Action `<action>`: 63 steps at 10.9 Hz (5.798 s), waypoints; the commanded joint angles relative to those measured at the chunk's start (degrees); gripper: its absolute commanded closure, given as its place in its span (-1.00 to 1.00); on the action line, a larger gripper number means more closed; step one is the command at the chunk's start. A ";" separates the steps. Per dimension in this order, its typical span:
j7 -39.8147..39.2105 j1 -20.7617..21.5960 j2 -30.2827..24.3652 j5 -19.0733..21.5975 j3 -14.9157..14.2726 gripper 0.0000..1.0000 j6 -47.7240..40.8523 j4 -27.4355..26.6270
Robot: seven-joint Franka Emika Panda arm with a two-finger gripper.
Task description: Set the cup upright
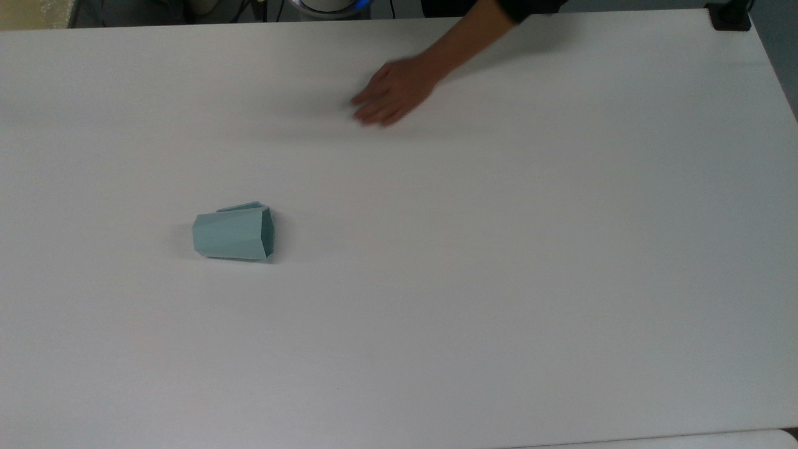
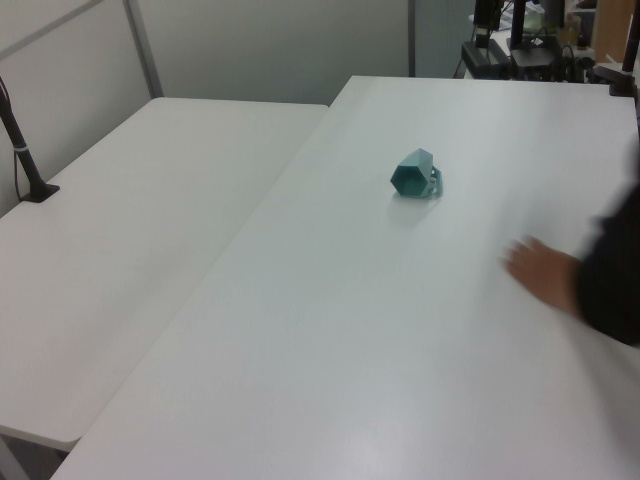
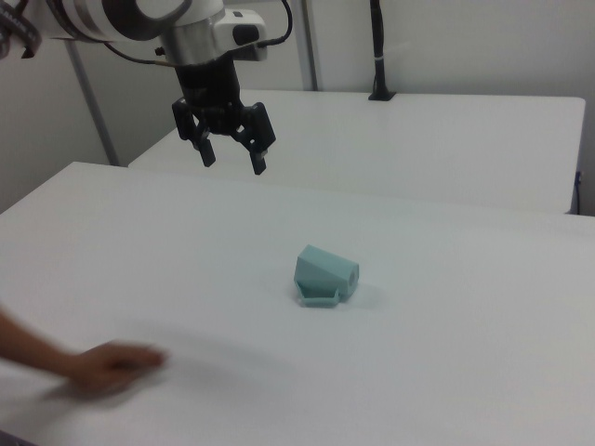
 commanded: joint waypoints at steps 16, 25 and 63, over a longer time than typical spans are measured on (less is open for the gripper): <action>23.94 14.88 10.26 -16.36 0.14 -1.00 7.39 -0.79; 41.81 21.94 29.77 -55.83 3.90 -1.00 8.71 -2.55; 22.30 4.53 3.20 -24.71 4.36 1.00 16.62 -16.74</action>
